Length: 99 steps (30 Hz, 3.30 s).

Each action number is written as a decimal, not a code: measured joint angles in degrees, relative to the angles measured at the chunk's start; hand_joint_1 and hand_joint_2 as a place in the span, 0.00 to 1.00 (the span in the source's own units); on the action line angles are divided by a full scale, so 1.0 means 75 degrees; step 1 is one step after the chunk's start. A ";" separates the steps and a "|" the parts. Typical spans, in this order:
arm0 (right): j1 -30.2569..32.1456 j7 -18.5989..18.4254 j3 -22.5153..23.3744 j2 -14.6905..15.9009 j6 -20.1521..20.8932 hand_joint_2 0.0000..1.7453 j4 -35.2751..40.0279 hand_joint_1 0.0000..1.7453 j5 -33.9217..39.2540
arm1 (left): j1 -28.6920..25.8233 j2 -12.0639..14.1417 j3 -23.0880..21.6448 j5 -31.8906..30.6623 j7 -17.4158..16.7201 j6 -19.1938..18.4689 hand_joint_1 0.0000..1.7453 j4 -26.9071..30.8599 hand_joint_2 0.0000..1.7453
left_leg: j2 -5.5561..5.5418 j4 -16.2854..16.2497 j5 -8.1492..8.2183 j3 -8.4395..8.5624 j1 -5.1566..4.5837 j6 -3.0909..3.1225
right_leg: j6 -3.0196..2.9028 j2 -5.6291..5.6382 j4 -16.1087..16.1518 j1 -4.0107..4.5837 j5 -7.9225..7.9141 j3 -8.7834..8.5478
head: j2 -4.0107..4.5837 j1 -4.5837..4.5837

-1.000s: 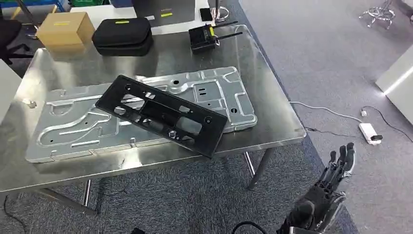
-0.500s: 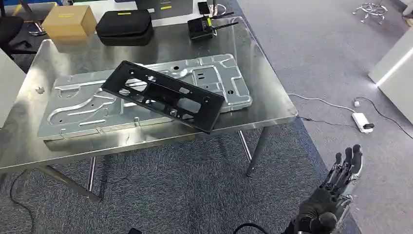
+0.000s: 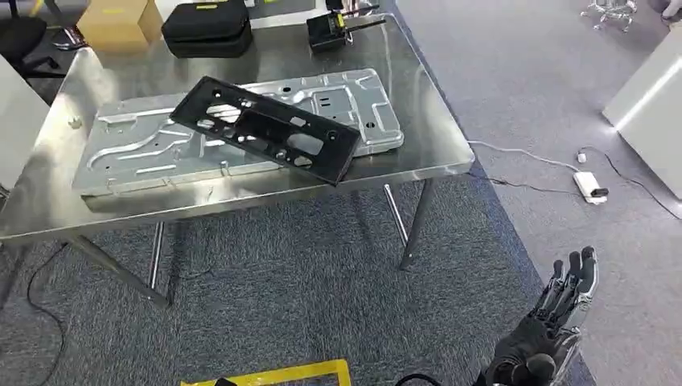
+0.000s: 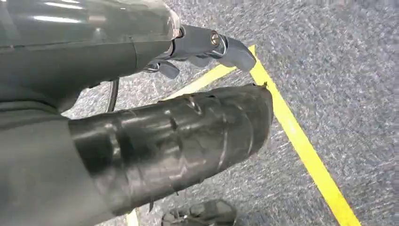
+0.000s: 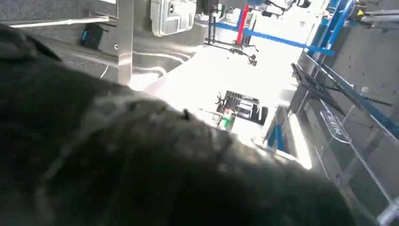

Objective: Take the parts from the cabinet and place them on the table.

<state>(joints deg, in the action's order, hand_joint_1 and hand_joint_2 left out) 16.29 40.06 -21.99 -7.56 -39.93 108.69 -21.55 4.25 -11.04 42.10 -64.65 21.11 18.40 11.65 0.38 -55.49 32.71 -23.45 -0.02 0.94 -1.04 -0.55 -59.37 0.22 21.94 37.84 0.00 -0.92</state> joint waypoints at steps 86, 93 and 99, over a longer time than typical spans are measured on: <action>0.0298 0.0000 0.0320 -0.0055 -0.0012 0.00 -0.0554 0.00 0.0227 | -0.0102 -0.0061 0.0169 -0.0090 -0.0023 -0.0003 0.00 -0.0020 0.00 | 0.0006 -0.2614 -0.0034 -0.1925 0.0080 -0.0182 | -0.0113 -0.0036 0.0419 -0.0043 0.0434 -0.0636 | 0.0000 0.0020; 0.0442 0.0000 0.0501 -0.0076 -0.0006 0.00 -0.0571 0.00 0.0428 | -0.0058 -0.0064 0.0198 0.0000 -0.0026 0.0015 0.00 -0.0018 0.00 | -0.0022 -0.0088 0.0056 -0.0055 0.0034 0.0013 | 0.0185 -0.0055 0.0019 -0.0058 -0.0054 -0.0005 | 0.0000 0.0012; 0.0597 -0.0003 0.0945 -0.0076 0.0513 0.00 -0.0767 0.00 0.1338 | -0.0107 -0.0102 0.0227 0.0052 0.0026 0.0052 0.00 -0.0029 0.00 | 0.0071 -0.0054 -0.0505 -0.0709 0.0075 0.0261 | 0.0427 0.0033 -0.1845 -0.0127 0.1636 0.0518 | 0.0000 0.0000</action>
<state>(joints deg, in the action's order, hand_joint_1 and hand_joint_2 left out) 20.76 40.04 -14.90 -8.13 -36.08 102.94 -11.51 3.45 -11.80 43.80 -64.26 21.31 18.80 11.43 0.92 -55.89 28.93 -28.77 0.54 2.90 2.16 -0.30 -73.20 -0.73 34.21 41.73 0.00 -0.92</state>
